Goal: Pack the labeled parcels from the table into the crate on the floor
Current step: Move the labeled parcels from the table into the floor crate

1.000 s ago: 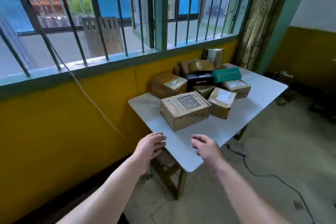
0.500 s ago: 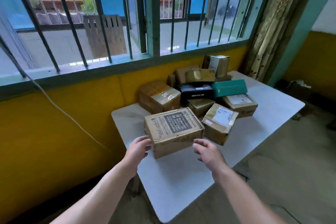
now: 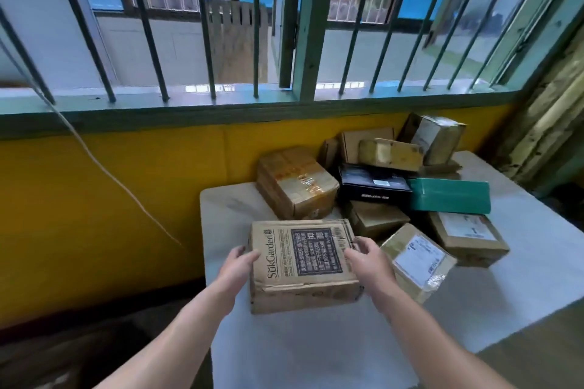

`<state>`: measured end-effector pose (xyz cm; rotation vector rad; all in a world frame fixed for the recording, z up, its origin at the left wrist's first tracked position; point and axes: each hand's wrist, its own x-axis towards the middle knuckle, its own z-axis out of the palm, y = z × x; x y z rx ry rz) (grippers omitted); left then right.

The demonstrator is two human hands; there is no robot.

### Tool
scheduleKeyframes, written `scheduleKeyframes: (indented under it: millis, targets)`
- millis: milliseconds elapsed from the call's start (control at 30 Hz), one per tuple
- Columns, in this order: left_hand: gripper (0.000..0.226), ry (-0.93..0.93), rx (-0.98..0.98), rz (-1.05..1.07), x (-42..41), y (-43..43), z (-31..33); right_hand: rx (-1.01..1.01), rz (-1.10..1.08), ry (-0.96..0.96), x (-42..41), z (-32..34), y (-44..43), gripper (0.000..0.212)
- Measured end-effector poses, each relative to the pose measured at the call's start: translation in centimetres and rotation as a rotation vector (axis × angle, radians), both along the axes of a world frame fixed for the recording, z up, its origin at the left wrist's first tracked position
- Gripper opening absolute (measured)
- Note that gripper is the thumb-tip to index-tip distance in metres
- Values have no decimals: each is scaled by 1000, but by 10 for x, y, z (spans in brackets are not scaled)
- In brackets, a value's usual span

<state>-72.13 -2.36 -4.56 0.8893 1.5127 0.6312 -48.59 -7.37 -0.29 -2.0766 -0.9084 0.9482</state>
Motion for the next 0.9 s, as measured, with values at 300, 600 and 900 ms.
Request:
scheduleKeyframes:
  millis: [300,600,900]
  targets:
    - [52,-8,-17,141,33,-11,11,-75,142,170,31,-11,57,48]
    - [43,-56,84,388,37,-40,20,57,-12,542,52,-19,60,40]
    - [63,-349,187,579,17,-41,38,157,-35,748,52,4,51,29]
